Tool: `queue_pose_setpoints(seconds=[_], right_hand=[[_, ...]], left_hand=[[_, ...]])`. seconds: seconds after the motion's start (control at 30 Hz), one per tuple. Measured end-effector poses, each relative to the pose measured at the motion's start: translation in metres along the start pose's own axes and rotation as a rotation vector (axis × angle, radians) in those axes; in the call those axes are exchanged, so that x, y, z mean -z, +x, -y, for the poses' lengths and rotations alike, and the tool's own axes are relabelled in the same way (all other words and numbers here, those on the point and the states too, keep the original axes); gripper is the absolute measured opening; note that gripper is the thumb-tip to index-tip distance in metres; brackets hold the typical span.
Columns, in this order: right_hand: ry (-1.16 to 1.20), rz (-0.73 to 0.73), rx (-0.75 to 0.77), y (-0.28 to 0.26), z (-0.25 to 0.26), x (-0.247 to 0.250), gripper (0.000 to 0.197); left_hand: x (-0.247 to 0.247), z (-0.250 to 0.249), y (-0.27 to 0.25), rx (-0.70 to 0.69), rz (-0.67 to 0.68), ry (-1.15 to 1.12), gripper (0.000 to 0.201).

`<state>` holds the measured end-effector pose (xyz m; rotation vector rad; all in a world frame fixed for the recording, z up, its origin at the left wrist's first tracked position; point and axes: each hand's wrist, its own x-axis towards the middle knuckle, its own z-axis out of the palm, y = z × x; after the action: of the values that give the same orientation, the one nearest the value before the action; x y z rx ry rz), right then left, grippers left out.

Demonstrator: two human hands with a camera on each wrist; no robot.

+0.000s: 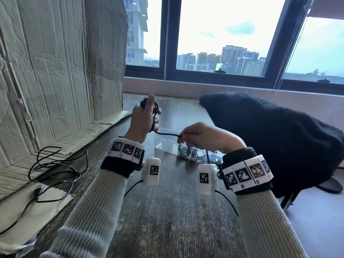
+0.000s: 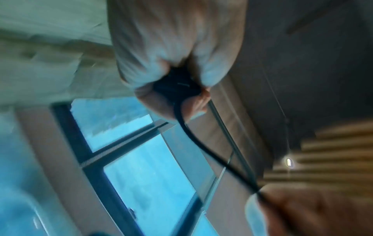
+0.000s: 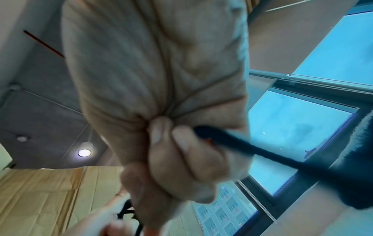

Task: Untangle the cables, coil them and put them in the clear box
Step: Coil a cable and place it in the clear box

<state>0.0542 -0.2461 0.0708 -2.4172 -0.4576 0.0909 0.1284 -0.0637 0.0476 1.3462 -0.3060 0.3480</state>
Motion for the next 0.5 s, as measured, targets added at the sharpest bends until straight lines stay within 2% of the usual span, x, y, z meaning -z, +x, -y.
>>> queue_pose_setpoints(seconds=[0.13, 0.2, 0.23, 0.3, 0.37, 0.43, 0.5], right_hand=[[-0.124, -0.151, 0.144, -0.003, 0.008, 0.003, 0.018], [-0.109, -0.215, 0.209, -0.003, 0.013, 0.003, 0.018], [-0.082, -0.247, 0.237, -0.003, 0.014, 0.002, 0.018], [-0.036, -0.323, 0.297, 0.001, 0.012, 0.001, 0.016], [-0.008, -0.406, 0.329, 0.007, 0.006, 0.000, 0.013], [0.081, -0.483, 0.316, 0.015, -0.006, -0.001, 0.006], [0.193, -0.551, 0.278, 0.019, -0.016, 0.001, 0.009]], left_hand=[[-0.003, 0.010, 0.000, -0.190, 0.225, 0.650, 0.050], [-0.008, 0.012, -0.005, -0.206, 0.336, 0.816, 0.060], [-0.011, 0.013, -0.008, -0.169, 0.398, 0.801, 0.068], [-0.016, 0.014, -0.015, -0.034, 0.504, 0.627, 0.088], [-0.018, 0.013, -0.020, 0.099, 0.594, 0.467, 0.098], [-0.019, 0.009, -0.023, 0.141, 0.691, 0.429, 0.088], [-0.019, 0.005, -0.025, 0.076, 0.738, 0.493, 0.053]])
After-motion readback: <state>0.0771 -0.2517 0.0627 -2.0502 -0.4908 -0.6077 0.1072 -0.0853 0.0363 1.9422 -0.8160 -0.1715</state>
